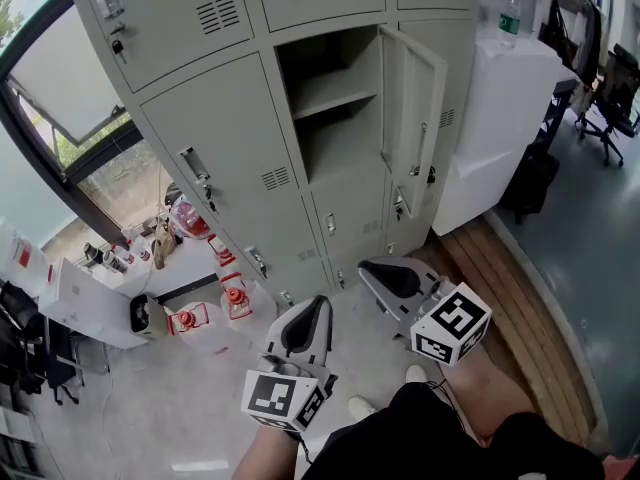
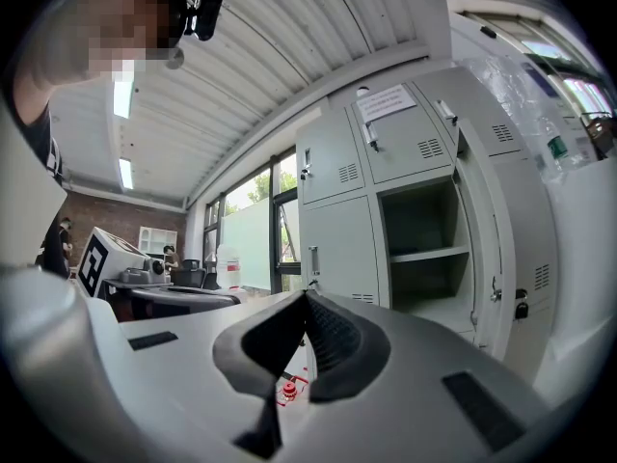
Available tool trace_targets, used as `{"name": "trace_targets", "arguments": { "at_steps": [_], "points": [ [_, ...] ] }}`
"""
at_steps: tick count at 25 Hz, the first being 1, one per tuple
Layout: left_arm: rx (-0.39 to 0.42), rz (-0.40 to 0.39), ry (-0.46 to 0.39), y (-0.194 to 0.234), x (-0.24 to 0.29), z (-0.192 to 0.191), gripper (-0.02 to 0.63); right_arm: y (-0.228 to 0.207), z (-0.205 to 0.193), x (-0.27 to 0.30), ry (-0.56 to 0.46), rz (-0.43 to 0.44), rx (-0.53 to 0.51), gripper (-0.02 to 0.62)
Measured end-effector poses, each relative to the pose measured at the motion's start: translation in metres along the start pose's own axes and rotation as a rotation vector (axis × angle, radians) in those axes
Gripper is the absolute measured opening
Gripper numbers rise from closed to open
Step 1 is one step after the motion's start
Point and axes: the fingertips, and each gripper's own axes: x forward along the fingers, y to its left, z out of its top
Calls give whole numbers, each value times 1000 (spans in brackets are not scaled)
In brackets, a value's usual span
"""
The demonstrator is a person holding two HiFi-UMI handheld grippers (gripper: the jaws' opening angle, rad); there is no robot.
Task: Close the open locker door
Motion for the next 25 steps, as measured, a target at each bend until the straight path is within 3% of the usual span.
{"name": "trace_targets", "arguments": {
  "at_steps": [13, 14, 15, 19, 25],
  "points": [
    [12, -41, 12, -4, 40, -1, 18, -62, 6, -7, -32, -116, 25, 54],
    [10, -44, 16, -5, 45, -2, 18, -69, 6, -9, -37, -130, 28, 134],
    [8, -46, 19, -6, 51, -2, 18, -77, 7, -10, -39, -140, 27, 278],
    [9, -57, 33, -10, 76, -5, 18, -115, 10, -16, -51, -195, 17, 324],
    [11, -70, 53, -11, 112, -10, 19, -173, 15, -25, -82, -265, 47, 328]
  ]
}}
